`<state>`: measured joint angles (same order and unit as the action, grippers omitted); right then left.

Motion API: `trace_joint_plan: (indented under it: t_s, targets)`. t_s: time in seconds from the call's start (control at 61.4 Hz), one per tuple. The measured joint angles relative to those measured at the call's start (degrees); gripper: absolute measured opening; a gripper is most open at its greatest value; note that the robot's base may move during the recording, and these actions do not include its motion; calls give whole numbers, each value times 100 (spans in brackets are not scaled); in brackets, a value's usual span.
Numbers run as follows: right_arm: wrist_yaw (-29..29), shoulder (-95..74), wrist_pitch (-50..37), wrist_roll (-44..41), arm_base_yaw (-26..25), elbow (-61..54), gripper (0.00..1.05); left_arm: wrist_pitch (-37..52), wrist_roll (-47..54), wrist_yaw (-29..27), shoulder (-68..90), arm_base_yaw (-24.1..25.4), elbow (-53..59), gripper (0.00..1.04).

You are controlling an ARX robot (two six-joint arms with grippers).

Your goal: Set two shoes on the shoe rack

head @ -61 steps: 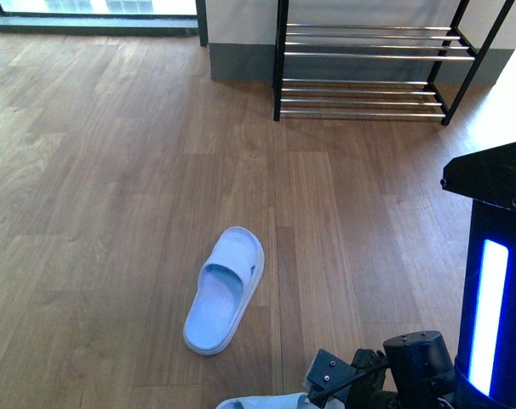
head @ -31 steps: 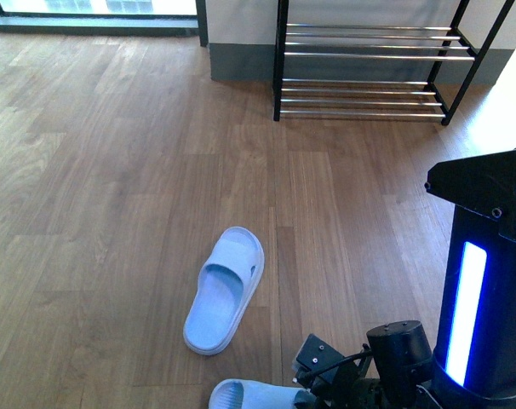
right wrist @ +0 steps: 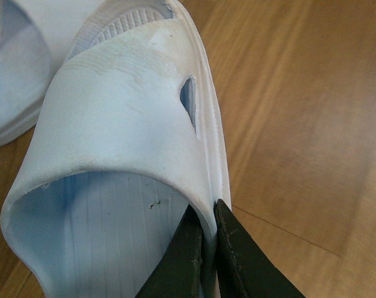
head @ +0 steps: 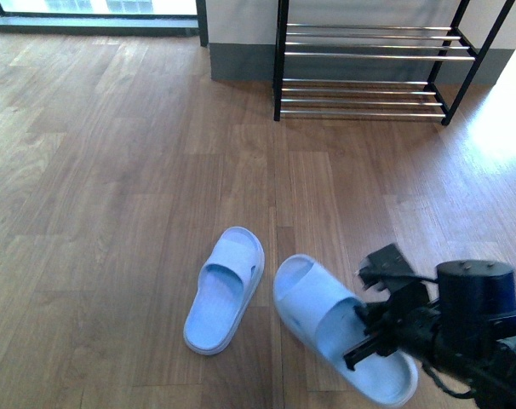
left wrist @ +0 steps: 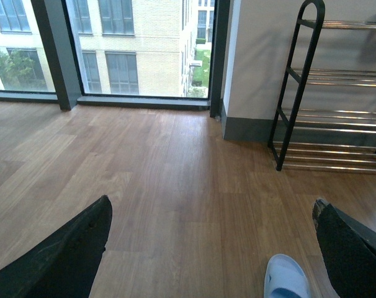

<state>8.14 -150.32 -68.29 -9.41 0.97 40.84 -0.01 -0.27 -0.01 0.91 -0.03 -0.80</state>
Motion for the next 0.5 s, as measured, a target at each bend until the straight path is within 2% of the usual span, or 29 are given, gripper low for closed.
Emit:
trace_joint_plan:
  t_s: [0.098, 0.261, 0.505]
  targets:
    - [-374, 892, 278, 321, -245, -619, 2, -2, 0, 0, 0, 0, 0, 95]
    - [-1287, 3364, 1414, 1027, -927, -1633, 2, -2, 0, 0, 0, 0, 0, 95]
    - [-1486, 5860, 2542, 1316, -1615, -2225, 2, -2, 0, 0, 0, 0, 0, 95]
